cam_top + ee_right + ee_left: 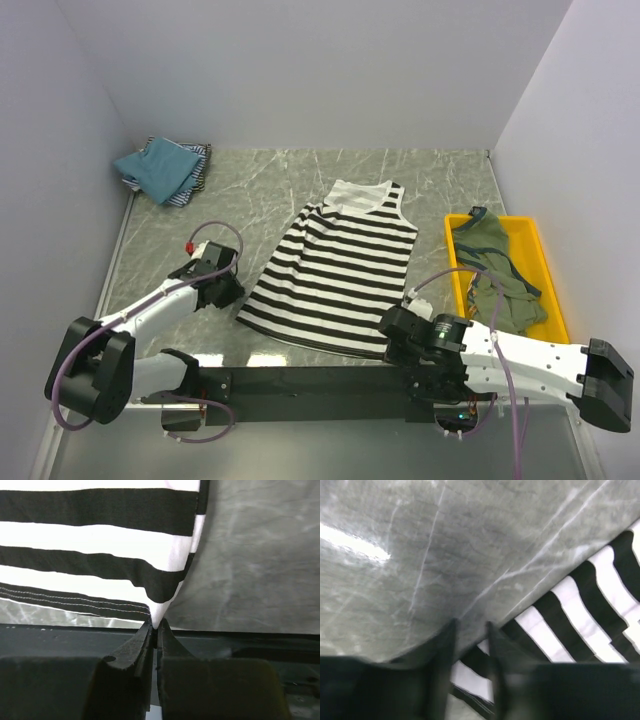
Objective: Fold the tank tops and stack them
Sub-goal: Flatten the tank top out
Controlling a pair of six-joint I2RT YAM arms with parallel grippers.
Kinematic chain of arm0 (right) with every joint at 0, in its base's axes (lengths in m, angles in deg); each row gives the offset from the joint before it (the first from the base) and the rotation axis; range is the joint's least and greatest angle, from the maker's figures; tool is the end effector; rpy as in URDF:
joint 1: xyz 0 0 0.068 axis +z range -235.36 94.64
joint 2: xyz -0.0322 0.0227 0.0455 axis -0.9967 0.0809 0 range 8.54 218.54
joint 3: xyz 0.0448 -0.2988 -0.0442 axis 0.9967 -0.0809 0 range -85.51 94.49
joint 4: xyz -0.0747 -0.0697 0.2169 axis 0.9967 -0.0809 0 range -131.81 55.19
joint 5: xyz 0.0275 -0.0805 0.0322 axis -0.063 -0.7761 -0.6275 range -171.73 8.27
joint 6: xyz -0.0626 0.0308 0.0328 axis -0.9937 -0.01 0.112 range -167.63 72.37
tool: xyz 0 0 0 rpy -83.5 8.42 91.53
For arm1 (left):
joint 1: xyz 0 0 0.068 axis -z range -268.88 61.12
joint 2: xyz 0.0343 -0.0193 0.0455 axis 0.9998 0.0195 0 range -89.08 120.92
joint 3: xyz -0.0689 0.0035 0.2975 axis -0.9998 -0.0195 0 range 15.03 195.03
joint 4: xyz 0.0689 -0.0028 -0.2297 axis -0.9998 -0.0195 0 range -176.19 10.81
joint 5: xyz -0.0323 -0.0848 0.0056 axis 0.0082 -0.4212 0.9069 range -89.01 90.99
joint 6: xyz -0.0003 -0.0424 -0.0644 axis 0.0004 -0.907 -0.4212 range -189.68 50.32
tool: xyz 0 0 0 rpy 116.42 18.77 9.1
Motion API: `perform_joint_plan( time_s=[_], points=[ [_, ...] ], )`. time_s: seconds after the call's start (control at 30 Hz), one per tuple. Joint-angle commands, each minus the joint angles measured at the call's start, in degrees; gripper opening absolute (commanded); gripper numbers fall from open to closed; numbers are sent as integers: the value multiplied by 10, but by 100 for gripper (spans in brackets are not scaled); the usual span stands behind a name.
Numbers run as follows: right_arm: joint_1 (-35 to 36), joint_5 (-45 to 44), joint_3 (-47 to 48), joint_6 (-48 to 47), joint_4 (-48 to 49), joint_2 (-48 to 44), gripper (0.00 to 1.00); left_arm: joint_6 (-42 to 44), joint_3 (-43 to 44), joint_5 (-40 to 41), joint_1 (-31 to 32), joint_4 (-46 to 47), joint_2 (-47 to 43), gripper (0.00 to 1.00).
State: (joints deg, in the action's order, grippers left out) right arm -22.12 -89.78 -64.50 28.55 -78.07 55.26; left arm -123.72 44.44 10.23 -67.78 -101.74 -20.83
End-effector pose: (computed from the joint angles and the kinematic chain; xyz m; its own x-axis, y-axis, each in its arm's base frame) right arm 0.0495 0.0777 0.1583 -0.9369 0.2775 -0.2127 0.2023 0.9265 0.3174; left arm 0.1777 -0.0573 0.1757 -0.7105 -0.5821 -0.3954 -0.4962 0.8128 -0.3050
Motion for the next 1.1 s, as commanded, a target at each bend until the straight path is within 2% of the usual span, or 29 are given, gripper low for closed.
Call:
perform_joint_plan(
  time_s=[0.0,0.03,0.07,0.1,0.13,0.3,0.33,0.37,0.47,0.63,0.8,0.93,1.07],
  points=[
    [4,-35,25,1,-54,-8,1,13,29,4,4,-63,-9,43],
    [2,-39,26,0,-67,-12,1,10,28,-10,10,-63,-21,48],
    [3,-47,28,2,-75,-15,1,12,25,-24,12,-54,-27,63],
    [0,-50,29,1,-83,-21,1,9,18,-35,15,-51,-33,74],
    [-4,-55,32,-1,-100,-32,1,12,15,-59,21,-48,-34,78],
    [-50,-55,36,-35,-104,-65,1,-4,4,-69,73,-47,-29,67],
    [-55,-53,37,-38,-105,-65,1,-6,0,-73,76,-48,-29,63],
    [-63,-53,38,-45,-105,-65,1,-10,-10,-83,80,-47,-29,52],
    [-73,-53,41,-56,-104,-66,1,-33,-16,-82,107,-58,-29,44],
    [-85,-46,46,-74,-100,-63,1,-61,8,-62,147,-122,5,46],
    [-91,-45,48,-86,-104,-69,1,-48,56,-32,153,-170,42,52],
    [-99,-44,52,-93,-110,-80,1,-41,66,-37,154,-176,68,50],
    [-102,-40,55,-98,-116,-89,1,-40,75,-43,154,-195,85,43]
  ],
)
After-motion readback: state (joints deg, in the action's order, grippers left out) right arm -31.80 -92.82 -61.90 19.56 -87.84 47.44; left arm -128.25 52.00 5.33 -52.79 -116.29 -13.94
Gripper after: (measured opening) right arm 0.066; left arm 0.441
